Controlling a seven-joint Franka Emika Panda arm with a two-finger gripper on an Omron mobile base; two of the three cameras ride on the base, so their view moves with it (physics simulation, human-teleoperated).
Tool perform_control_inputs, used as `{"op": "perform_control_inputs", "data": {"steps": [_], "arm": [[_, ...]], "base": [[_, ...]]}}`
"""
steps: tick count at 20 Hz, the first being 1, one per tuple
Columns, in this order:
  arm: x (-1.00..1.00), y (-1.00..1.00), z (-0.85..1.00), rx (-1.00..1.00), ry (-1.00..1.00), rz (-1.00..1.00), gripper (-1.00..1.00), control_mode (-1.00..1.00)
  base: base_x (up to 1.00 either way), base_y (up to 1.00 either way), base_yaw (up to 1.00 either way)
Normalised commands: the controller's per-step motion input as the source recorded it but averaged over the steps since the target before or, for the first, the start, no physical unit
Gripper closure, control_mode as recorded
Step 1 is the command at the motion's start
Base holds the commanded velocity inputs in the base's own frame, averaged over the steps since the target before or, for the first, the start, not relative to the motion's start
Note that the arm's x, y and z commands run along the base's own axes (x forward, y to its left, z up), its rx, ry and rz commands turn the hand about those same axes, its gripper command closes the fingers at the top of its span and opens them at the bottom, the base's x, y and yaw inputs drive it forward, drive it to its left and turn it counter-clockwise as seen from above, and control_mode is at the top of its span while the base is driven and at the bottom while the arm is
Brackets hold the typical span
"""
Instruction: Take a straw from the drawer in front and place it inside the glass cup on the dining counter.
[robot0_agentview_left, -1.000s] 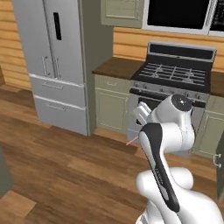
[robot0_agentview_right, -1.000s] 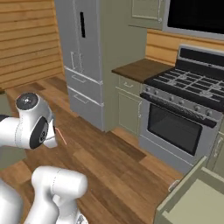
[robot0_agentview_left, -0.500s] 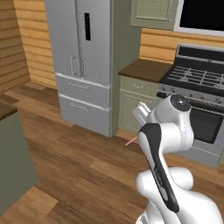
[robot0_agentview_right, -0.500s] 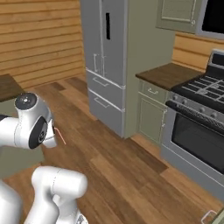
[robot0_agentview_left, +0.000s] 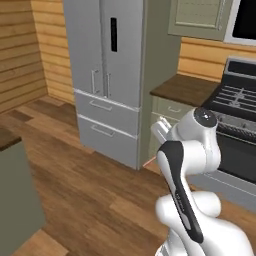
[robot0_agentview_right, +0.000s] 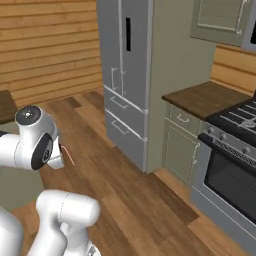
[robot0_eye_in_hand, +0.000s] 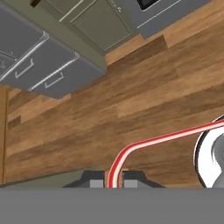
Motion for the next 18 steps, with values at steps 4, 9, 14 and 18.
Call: {"op": "perform_control_inputs", "data": {"steps": [4,9,14,18], "arm": [[0.00,0.00,0.00,0.00,0.00,0.00,1.00,1.00],[0.00,0.00,0.00,0.00,0.00,0.00,1.00,1.00],[0.00,0.00,0.00,0.00,0.00,0.00,1.00,1.00],[0.00,0.00,0.00,0.00,0.00,0.00,1.00,1.00]], "base": [[1.00,-0.19,0.20],[1.00,-0.03,0.30],[1.00,0.00,0.38],[1.00,0.00,0.43]]}}
